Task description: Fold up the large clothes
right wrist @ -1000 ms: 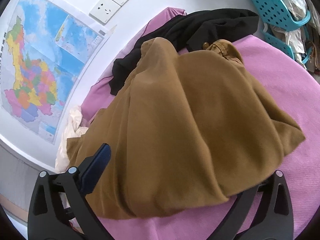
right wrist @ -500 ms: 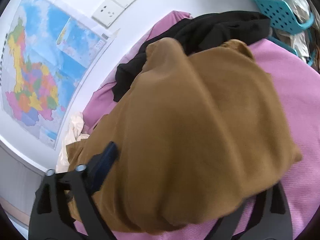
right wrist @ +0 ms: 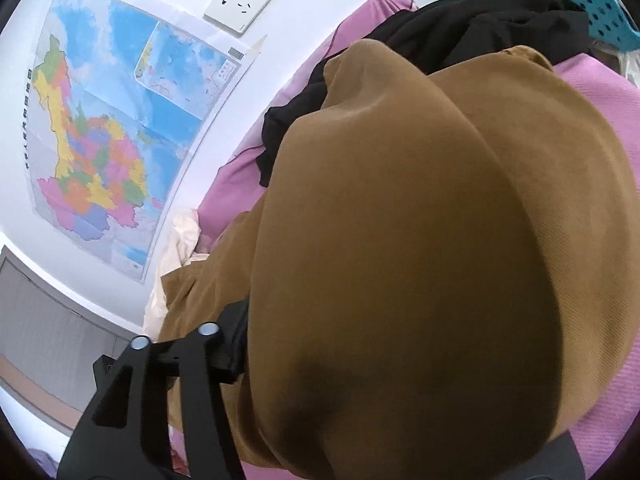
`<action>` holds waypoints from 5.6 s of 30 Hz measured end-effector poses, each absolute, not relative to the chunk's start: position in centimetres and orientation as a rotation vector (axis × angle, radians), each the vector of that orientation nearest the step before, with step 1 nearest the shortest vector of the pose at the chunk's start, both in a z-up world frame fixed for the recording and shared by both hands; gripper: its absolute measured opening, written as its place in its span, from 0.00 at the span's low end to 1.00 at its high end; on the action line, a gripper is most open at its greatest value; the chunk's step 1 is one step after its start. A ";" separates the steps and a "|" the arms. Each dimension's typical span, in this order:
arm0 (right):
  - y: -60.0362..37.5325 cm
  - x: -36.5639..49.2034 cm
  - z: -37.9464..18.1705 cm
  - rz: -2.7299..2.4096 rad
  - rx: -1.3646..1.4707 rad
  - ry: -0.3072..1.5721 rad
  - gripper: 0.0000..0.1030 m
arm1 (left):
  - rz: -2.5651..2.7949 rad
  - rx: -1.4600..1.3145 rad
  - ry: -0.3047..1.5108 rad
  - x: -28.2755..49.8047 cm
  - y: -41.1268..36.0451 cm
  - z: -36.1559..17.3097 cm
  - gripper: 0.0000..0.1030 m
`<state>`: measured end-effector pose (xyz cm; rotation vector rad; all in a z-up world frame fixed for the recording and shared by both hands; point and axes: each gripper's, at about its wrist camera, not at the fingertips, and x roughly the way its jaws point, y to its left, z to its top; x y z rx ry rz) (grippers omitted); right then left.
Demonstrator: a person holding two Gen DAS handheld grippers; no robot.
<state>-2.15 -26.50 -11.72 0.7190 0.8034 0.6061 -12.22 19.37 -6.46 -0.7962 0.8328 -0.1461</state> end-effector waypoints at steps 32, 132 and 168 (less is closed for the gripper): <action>-20.5 -7.1 11.2 0.938 0.420 0.326 0.21 | -0.349 -0.442 0.580 -11.2 19.4 10.7 0.29; 23.6 11.5 1.1 1.083 -0.001 0.806 0.22 | 0.556 -0.446 0.511 -14.3 57.0 0.3 0.46; 21.8 -4.2 0.6 1.104 -0.234 0.459 0.85 | 0.714 -0.240 0.513 -16.2 37.4 1.2 0.94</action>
